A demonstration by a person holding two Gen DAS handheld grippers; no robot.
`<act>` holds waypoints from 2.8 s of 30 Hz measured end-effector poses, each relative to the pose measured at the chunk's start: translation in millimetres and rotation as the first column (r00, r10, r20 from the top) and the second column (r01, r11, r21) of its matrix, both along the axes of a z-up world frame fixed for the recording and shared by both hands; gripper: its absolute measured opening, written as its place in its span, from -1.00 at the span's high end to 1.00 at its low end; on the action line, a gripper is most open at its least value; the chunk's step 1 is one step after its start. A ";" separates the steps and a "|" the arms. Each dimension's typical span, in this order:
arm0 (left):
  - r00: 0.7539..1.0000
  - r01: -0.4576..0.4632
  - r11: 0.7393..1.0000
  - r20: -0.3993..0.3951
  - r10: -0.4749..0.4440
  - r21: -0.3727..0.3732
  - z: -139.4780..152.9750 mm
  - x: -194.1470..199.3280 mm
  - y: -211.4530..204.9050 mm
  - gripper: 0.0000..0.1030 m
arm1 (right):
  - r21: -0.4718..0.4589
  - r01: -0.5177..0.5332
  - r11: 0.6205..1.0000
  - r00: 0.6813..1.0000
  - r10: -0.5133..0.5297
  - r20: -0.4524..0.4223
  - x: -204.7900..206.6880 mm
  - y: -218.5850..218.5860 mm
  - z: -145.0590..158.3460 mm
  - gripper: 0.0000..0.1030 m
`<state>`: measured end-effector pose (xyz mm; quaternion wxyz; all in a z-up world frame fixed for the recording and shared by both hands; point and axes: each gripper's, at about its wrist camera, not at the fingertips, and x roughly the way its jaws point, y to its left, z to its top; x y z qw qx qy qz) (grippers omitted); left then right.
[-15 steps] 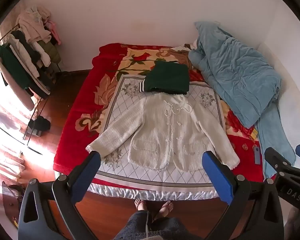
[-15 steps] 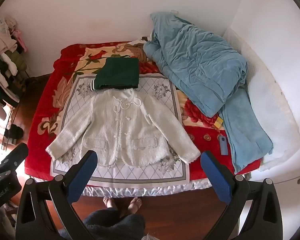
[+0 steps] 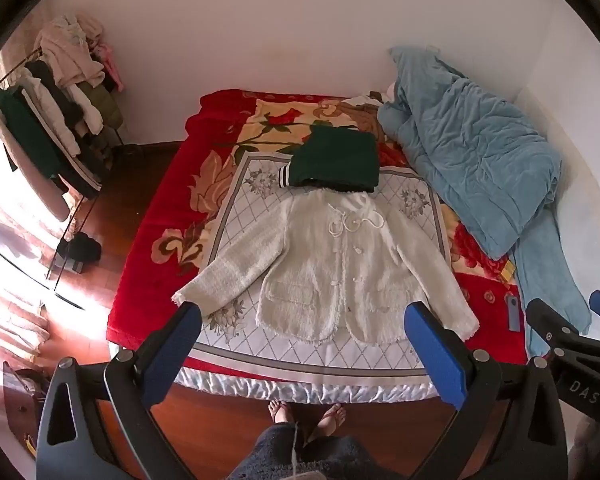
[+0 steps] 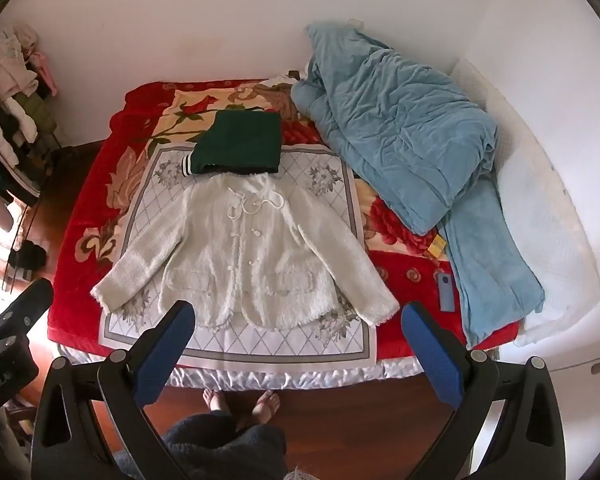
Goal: Fold large clothes
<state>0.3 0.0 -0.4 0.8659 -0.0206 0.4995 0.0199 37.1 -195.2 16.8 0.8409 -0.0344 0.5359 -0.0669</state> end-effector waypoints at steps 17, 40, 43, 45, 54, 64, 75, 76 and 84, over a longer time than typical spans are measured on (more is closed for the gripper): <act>1.000 0.005 1.000 0.016 -0.005 0.003 15.0 5.7 6.6 -1.00 | -0.005 -0.004 1.000 1.000 0.004 -0.001 -0.9 3.7 0.7 -1.00; 1.000 0.005 1.000 0.026 -0.005 0.011 26.3 12.6 1.5 -1.00 | -0.011 -0.008 1.000 1.000 0.008 0.012 6.8 12.5 15.7 -1.00; 1.000 0.005 1.000 0.028 -0.005 0.013 26.6 12.4 1.2 -1.00 | -0.008 -0.008 1.000 1.000 0.008 0.014 7.3 10.8 18.4 -1.00; 1.000 0.005 1.000 0.027 -0.005 0.011 26.6 12.4 1.7 -1.00 | -0.009 -0.008 1.000 1.000 0.008 0.017 12.0 13.2 22.0 -1.00; 0.999 0.004 1.000 0.032 -0.004 0.011 26.3 11.4 1.6 -1.00 | -0.006 -0.006 1.000 1.000 0.007 0.020 11.4 13.6 23.2 -1.00; 0.999 0.006 1.000 0.036 -0.006 0.012 30.1 13.5 0.9 -1.00 | -0.005 -0.008 1.000 1.000 0.008 0.025 10.2 14.2 24.6 -1.00; 0.999 0.004 1.000 0.042 -0.005 0.014 35.4 18.6 -0.2 -1.00 | 0.002 -0.006 1.000 1.000 0.006 0.029 13.1 17.4 29.3 -1.00; 0.999 0.005 1.000 0.042 -0.006 0.013 37.4 21.6 -0.4 -1.00 | 0.001 -0.006 1.000 1.000 0.006 0.030 9.5 14.6 26.2 -1.00; 0.999 0.008 1.000 0.044 -0.009 0.010 40.0 24.5 -2.4 -1.00 | 0.011 0.000 1.000 1.000 0.000 0.028 10.2 15.3 28.3 -1.00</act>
